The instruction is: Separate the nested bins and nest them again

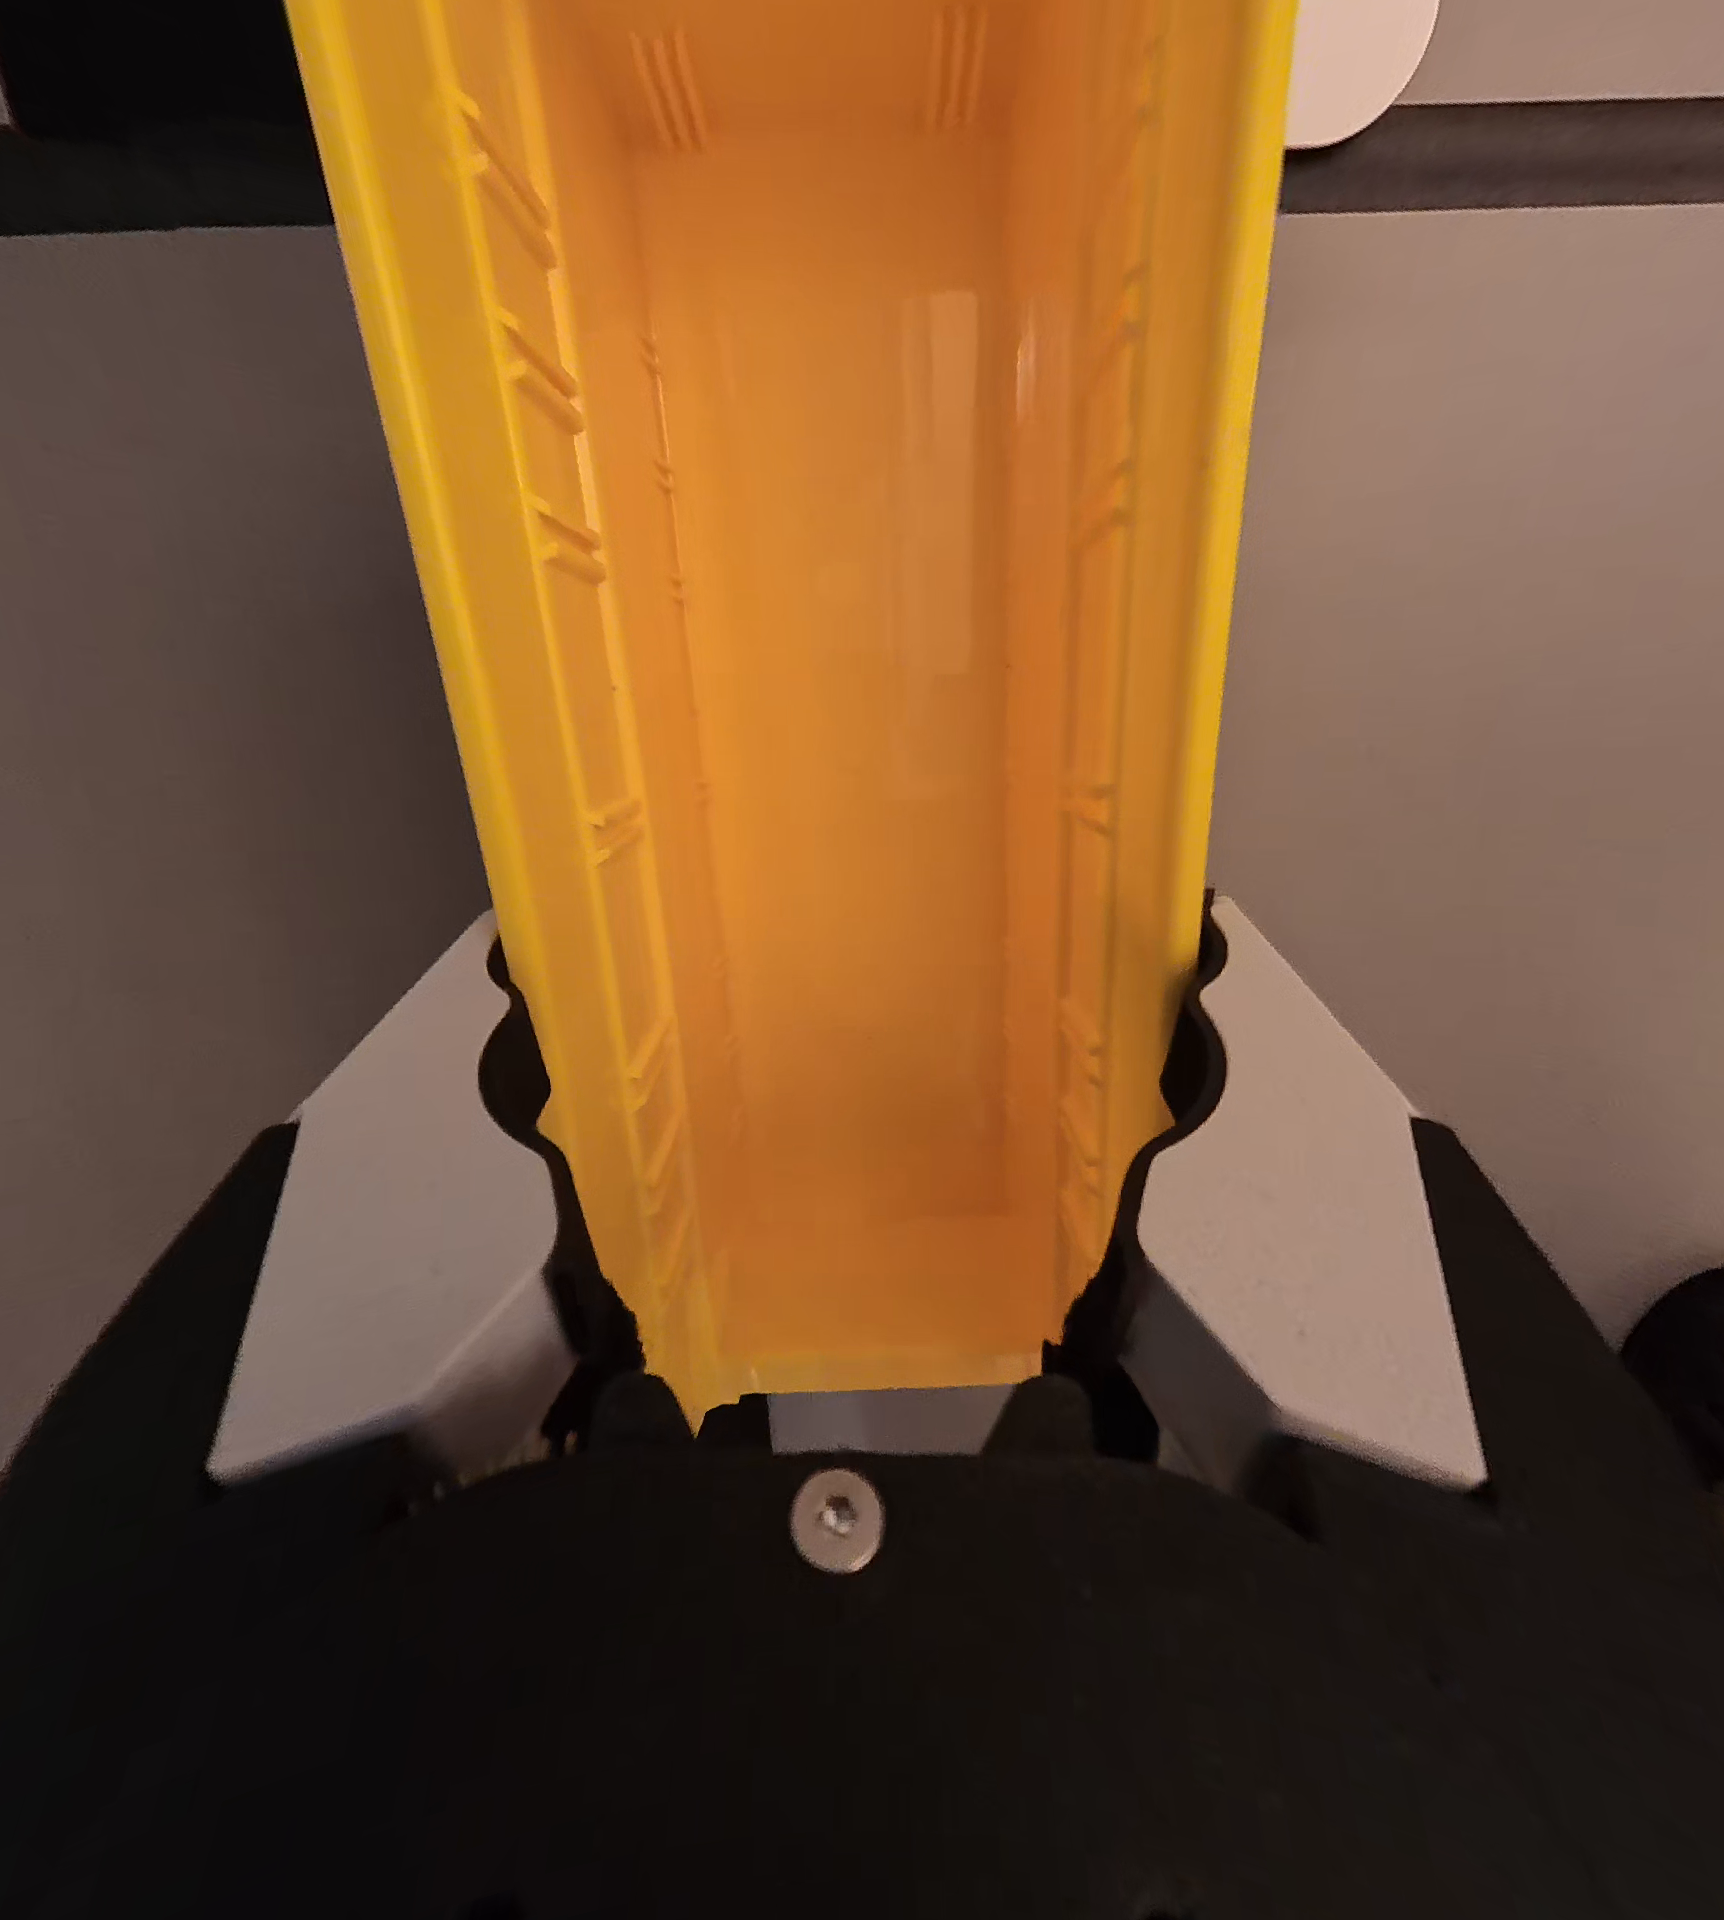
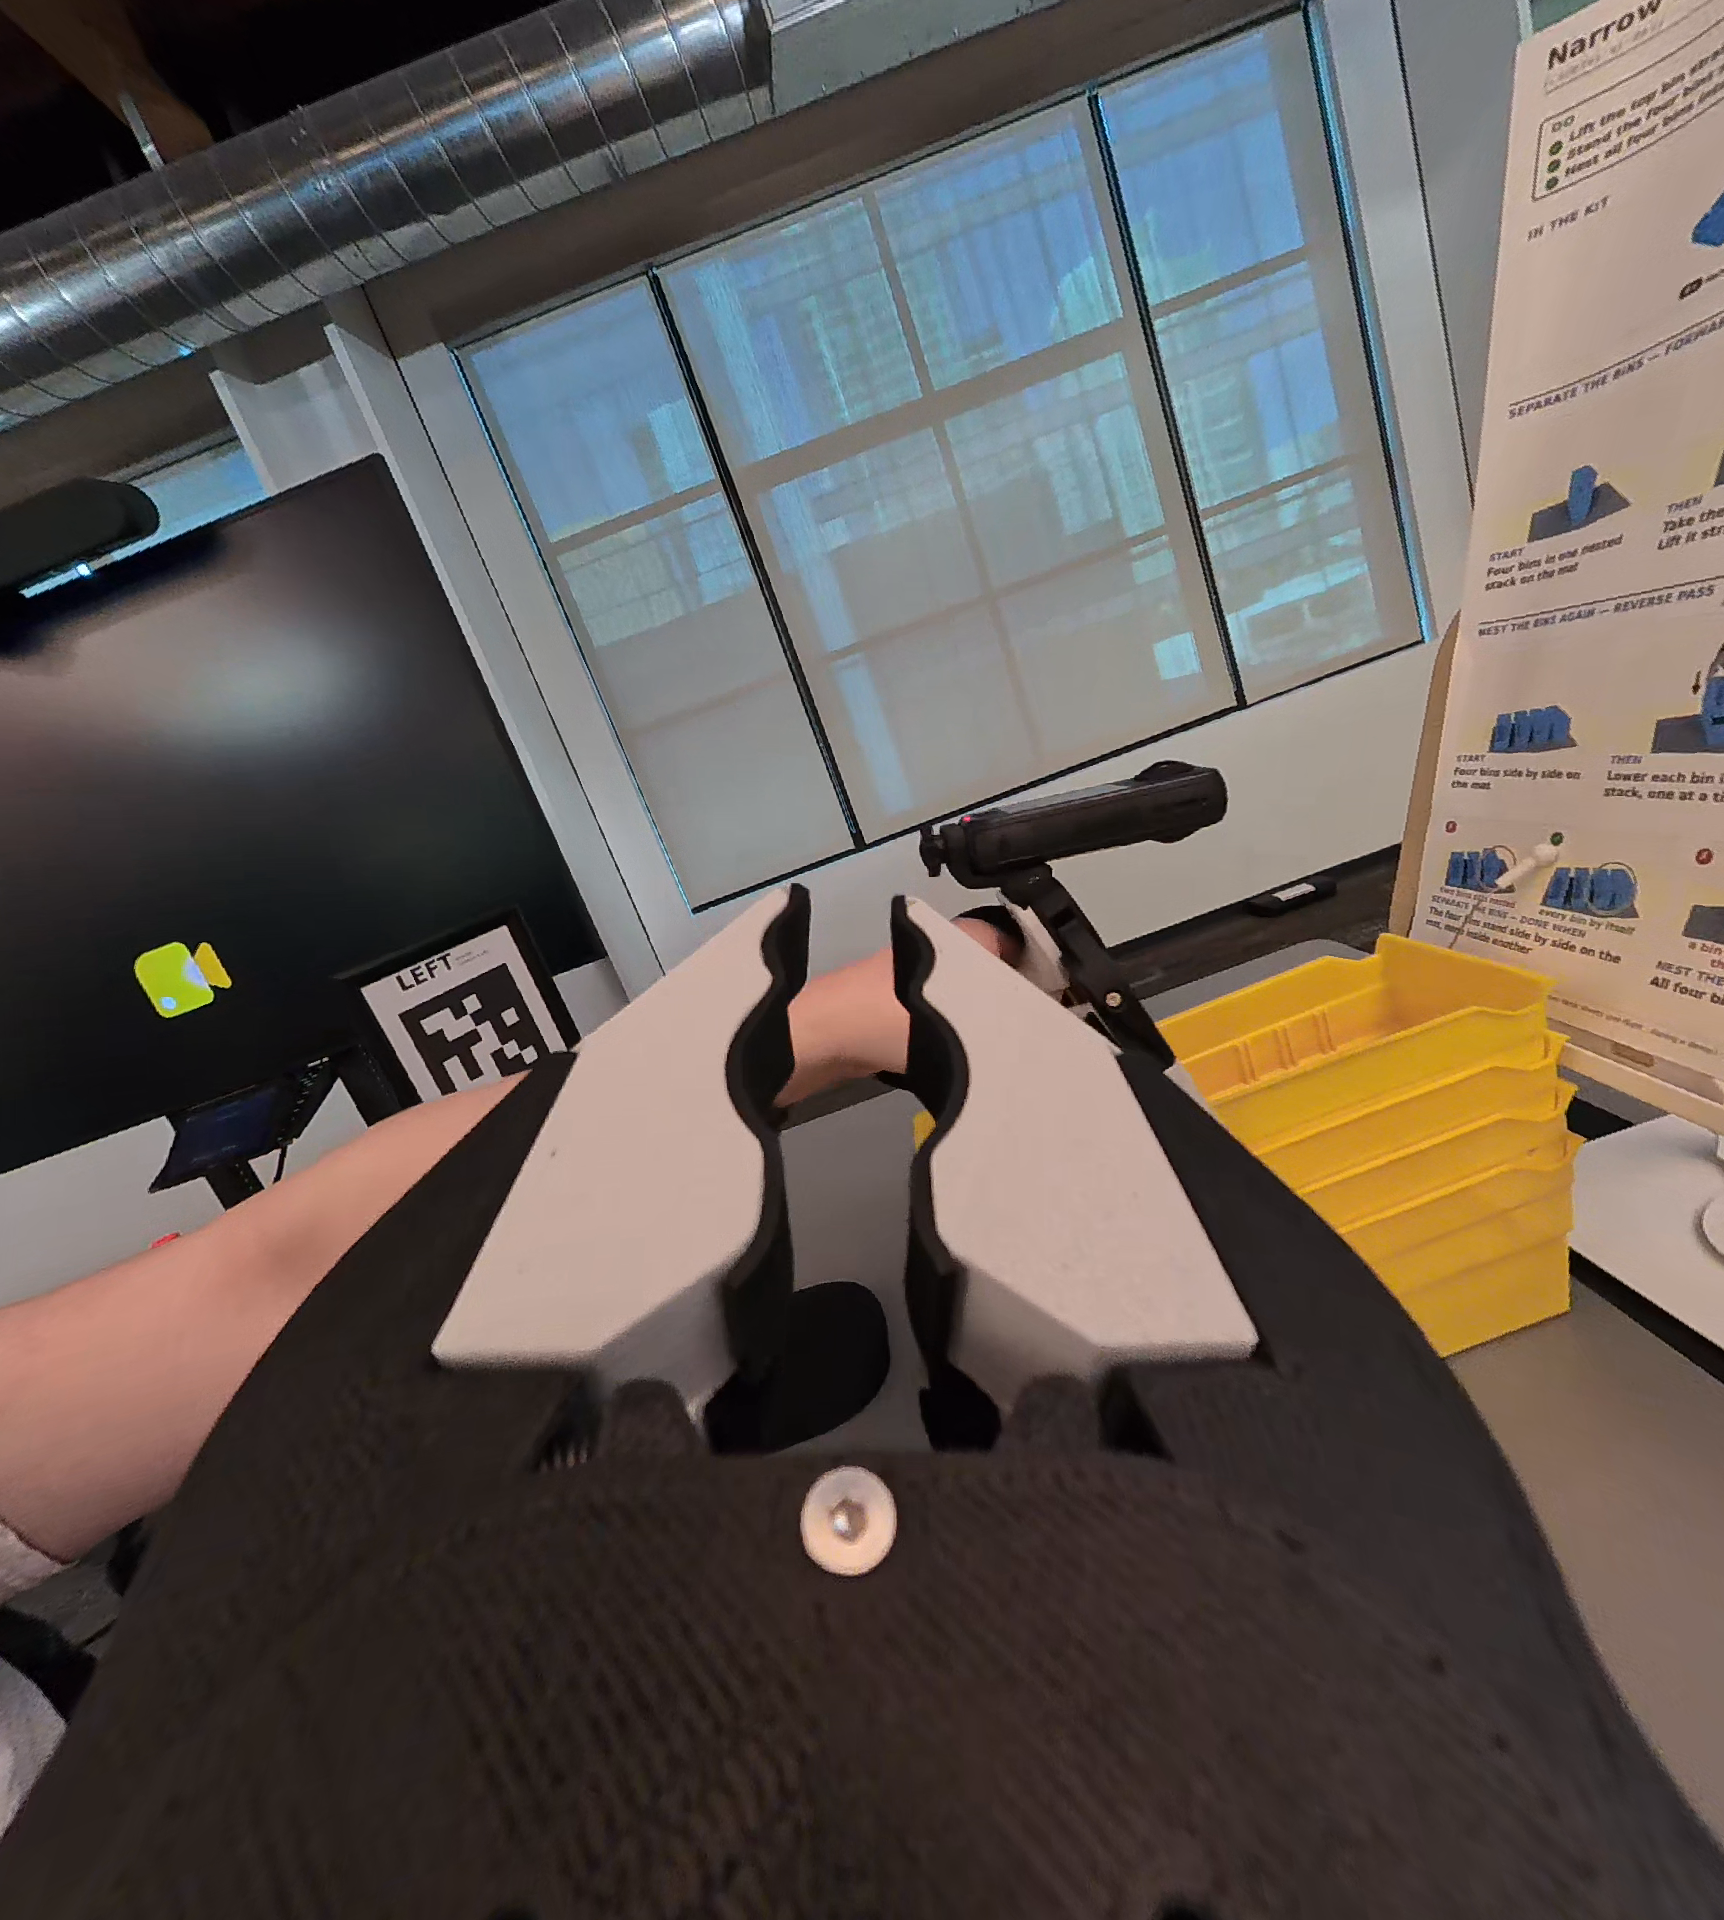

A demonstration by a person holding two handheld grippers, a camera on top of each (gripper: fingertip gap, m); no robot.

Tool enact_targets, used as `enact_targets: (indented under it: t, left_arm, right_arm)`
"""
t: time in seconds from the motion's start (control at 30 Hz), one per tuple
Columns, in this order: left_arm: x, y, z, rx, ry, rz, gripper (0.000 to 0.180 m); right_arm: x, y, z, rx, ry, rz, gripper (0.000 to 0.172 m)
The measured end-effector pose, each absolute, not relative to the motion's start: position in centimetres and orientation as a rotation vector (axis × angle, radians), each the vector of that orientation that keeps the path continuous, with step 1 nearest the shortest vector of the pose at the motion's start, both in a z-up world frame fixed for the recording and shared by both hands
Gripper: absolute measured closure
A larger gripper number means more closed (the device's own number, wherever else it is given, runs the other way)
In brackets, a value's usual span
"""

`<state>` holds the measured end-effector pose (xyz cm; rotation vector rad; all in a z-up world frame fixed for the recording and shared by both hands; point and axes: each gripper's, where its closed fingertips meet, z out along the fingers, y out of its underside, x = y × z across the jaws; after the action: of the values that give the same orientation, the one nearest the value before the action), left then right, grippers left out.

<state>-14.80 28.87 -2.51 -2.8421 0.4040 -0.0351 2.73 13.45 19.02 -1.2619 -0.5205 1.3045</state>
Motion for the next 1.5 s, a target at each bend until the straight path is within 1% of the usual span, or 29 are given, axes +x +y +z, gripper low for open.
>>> enact_targets:
  t: [0.1, 0.37, 0.53, 0.63, 0.77, 0.83, 0.9, 0.93, 1.0, 1.07, 1.17, 1.23, 1.3, 1.43, 1.5]
  left_arm:
    - [-14.8, 28.5, -2.6, -2.863, 0.431, -0.034, 0.056]
    - [-14.3, 27.6, -2.7, -2.891, 0.506, -0.078, 0.035]
    - [-13.9, 28.0, -0.1, -2.763, 0.61, -0.188, 0.033]
    - [-12.9, 29.2, 4.2, -2.502, 0.612, -0.34, 0.036]
    - [-12.2, 29.0, 12.4, -1.989, 0.563, -0.55, 0.058]
    - [-13.1, 27.8, 15.3, -1.759, 0.548, -0.535, 0.075]
    - [-14.4, 26.7, 17.0, -1.566, 0.513, -0.453, 0.096]
    - [-14.6, 26.0, 17.8, -1.468, 0.507, -0.438, 0.099]
    - [-14.5, 25.0, 18.7, -1.373, 0.516, -0.445, 0.103]
    - [-13.9, 24.5, 18.8, -1.359, 0.558, -0.48, 0.099]
    - [-13.6, 24.0, 18.8, -1.371, 0.628, -0.547, 0.099]
    - [-14.6, 23.6, 17.9, -1.372, 0.663, -0.556, 0.099]
    - [-16.2, 24.3, 17.6, -1.338, 0.642, -0.53, 0.111]
    - [-18.8, 25.5, 17.4, -1.434, 0.636, -0.566, 0.104]
    - [-19.8, 24.9, 18.6, -1.388, 0.607, -0.663, 0.108]
  right_arm:
    - [2.7, 13.7, 18.8, -1.275, -0.52, 1.303, 0.157]
    - [2.3, 14.8, 17.7, -1.321, -0.509, 1.287, 0.153]
    - [1.9, 15.9, 16.6, -1.37, -0.502, 1.267, 0.151]
    - [1.8, 16.7, 15.9, -1.403, -0.492, 1.246, 0.147]
    - [2.0, 17.9, 15.2, -1.442, -0.468, 1.173, 0.142]
    - [2.1, 18.6, 14.8, -1.458, -0.455, 1.13, 0.14]
    - [2.0, 19.3, 14.1, -1.486, -0.444, 1.098, 0.137]
    - [1.9, 19.6, 13.8, -1.5, -0.442, 1.089, 0.135]
    - [1.6, 20.1, 13.2, -1.521, -0.45, 1.073, 0.132]
    - [1.4, 20.8, 12.4, -1.545, -0.456, 1.043, 0.129]
    - [1.3, 22.3, 10.6, -1.613, -0.443, 0.983, 0.122]
    - [1.1, 23.1, 9.3, -1.656, -0.431, 0.96, 0.119]
    - [0.5, 23.7, 8.5, -1.674, -0.407, 0.974, 0.111]
    - [-1.1, 24.2, 7.6, -1.7, -0.37, 1.038, 0.097]
    - [-2.1, 23.5, 8.1, -1.669, -0.369, 1.113, 0.094]
